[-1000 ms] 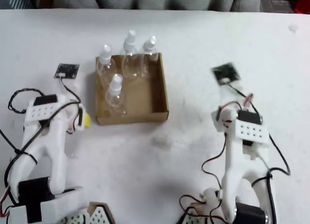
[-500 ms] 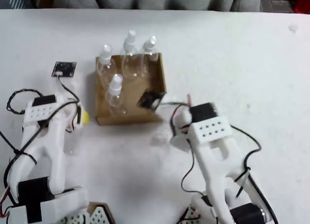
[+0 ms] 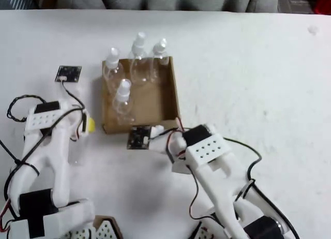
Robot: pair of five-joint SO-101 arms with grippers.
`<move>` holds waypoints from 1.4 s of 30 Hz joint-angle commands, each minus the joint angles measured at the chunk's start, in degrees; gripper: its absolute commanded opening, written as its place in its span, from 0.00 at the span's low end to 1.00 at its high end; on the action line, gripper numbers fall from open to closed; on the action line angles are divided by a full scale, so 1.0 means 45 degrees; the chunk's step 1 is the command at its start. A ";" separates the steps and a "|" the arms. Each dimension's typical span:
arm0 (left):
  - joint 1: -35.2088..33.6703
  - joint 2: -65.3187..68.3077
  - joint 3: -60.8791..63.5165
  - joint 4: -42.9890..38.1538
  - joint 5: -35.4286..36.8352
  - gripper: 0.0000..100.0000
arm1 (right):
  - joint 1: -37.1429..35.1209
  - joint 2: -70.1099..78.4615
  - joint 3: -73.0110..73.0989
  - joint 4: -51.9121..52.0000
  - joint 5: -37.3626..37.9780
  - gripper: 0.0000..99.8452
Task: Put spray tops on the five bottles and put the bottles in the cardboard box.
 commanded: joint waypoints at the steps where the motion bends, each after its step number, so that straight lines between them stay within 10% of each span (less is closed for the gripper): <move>1: -0.0166 -0.0733 -0.0098 -0.0215 0.0137 0.03 | -0.0283 -0.0440 0.0117 -0.0654 0.0059 0.23; 17: -0.0166 -0.0733 -0.0098 -0.0215 0.0098 0.03 | -0.0322 0.2491 0.0488 -0.3370 0.0059 0.23; 30: -0.0166 -0.0791 0.0098 -0.0215 0.0078 0.03 | 0.0049 0.2667 -0.0156 -0.2686 0.0039 0.02; 42: -0.0869 -0.1592 -0.0567 0.0430 0.0195 0.03 | 0.2960 0.0713 -0.3497 0.1162 -0.5900 0.02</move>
